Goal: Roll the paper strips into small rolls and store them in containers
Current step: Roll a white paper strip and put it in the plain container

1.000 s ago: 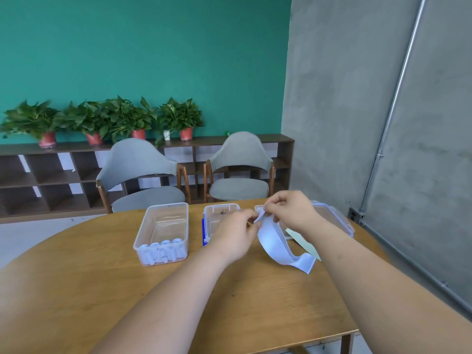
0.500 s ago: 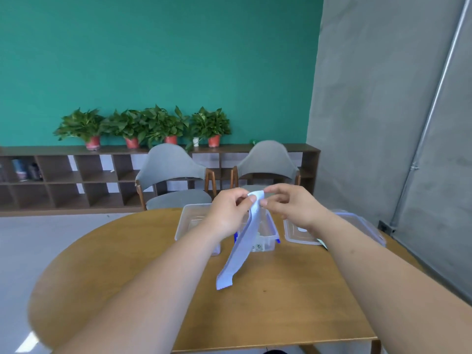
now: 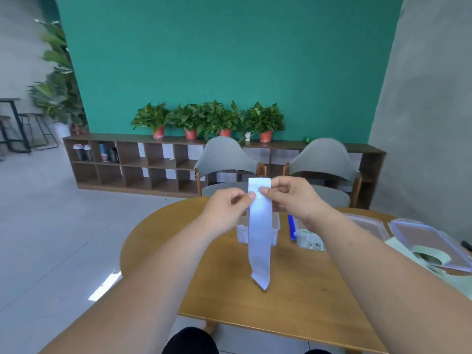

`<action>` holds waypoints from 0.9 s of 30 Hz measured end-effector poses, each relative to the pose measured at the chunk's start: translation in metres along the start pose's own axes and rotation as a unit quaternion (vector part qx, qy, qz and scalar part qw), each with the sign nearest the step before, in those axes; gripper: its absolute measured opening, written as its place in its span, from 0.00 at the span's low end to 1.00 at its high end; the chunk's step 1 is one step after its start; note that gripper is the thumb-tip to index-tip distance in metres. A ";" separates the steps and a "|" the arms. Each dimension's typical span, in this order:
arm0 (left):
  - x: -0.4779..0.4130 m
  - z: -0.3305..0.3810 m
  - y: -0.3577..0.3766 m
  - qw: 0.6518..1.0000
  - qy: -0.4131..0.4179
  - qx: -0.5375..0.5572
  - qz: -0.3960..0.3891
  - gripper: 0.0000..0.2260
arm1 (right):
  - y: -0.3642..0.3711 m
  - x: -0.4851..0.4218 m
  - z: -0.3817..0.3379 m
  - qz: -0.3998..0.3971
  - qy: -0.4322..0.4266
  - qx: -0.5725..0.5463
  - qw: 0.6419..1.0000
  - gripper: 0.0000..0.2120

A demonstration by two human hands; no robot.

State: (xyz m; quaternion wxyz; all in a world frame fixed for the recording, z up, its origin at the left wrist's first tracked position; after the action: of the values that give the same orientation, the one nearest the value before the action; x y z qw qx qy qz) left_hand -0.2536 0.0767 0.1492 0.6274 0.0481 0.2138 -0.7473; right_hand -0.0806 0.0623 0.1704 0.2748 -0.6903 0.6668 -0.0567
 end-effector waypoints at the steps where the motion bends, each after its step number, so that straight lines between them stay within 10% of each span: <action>1: 0.004 -0.007 -0.006 1.000 -0.007 0.005 -0.004 0.12 | 0.007 -0.004 0.001 0.007 0.003 -0.003 1.000 0.08; 17: 0.022 -0.076 -0.082 0.934 -0.172 0.307 0.066 0.10 | 0.131 -0.042 0.018 -0.108 0.085 -0.136 0.981 0.11; 27: 0.036 -0.204 -0.096 0.914 -0.321 0.195 0.155 0.09 | 0.211 -0.053 0.129 -0.042 0.195 0.022 0.980 0.10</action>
State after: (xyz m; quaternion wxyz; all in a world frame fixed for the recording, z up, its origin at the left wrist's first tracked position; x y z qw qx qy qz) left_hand -0.3932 0.1330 -0.0227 0.7482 -0.0405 -0.1591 -0.6428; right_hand -0.2167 0.1602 -0.0189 0.1519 -0.6870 0.6769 -0.2164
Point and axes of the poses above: each hand's wrist, its own x-axis away from the middle knuckle, its own y-axis out of the palm, z = x × y, the point moved 10 cm from there along -x, towards the middle knuckle, and after that the axes turned 12 degrees about x, right-handed, at the moved point
